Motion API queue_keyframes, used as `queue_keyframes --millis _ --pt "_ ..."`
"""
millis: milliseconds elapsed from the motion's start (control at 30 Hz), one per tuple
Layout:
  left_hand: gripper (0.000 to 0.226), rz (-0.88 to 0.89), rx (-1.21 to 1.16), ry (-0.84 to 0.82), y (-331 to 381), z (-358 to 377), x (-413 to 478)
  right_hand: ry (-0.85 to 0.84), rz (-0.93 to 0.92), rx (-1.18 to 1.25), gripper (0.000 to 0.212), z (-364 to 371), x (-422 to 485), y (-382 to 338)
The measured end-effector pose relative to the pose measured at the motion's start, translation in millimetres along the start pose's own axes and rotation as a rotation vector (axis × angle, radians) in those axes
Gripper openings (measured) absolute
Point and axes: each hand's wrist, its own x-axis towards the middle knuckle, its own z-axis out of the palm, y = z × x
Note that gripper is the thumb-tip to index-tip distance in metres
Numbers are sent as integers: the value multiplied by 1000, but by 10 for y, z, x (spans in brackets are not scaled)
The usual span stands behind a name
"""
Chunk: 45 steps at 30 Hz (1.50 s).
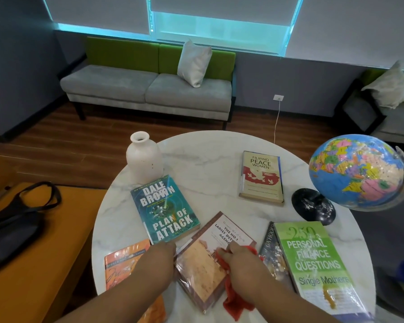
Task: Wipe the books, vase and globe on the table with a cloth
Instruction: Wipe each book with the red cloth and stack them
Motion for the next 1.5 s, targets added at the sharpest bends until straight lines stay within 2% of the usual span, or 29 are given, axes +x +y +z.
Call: queue_keyframes --millis 133,267,433,567,800,867,933,1067,1133,1200,1300,1367,1400,1433,1500 --pt "16 7 6 -24 5 -2 27 -58 -7 69 71 47 -57 14" --pt "40 -45 19 -76 82 -9 58 -37 -8 98 56 -27 -51 -5" --pt "45 -128 114 -141 229 -81 83 36 -4 125 55 -131 -77 23" --pt "52 -157 104 -196 270 -80 90 105 4 168 54 -202 -105 73" --pt "59 -168 77 -161 286 -128 45 169 3 257 48 -272 -176 147" --pt "61 -144 2 -147 280 -148 6 187 26 302 49 -295 -216 184" --pt "52 -111 -148 -168 253 -173 -59 212 52 345 49 -319 -232 239" --pt "33 -105 -677 -232 194 -249 -156 376 113 489 43 -476 -245 293" --pt "23 -61 -797 -190 202 -352 -173 503 112 566 39 -581 -226 248" --pt "16 12 -737 -81 255 -440 -147 555 56 572 38 -684 -206 115" --pt "10 123 -508 145 418 -595 -141 474 -143 537 33 -729 -206 -176" --pt "14 162 -510 241 517 -665 -147 435 -249 454 28 -729 -232 -373" --pt "17 166 -516 272 547 -703 -166 454 -272 437 40 -718 -225 -396" --pt "19 170 -517 304 553 -735 -179 469 -257 426 51 -725 -196 -379" --pt "21 161 -506 343 505 -761 -184 509 -172 414 40 -806 -132 -219"
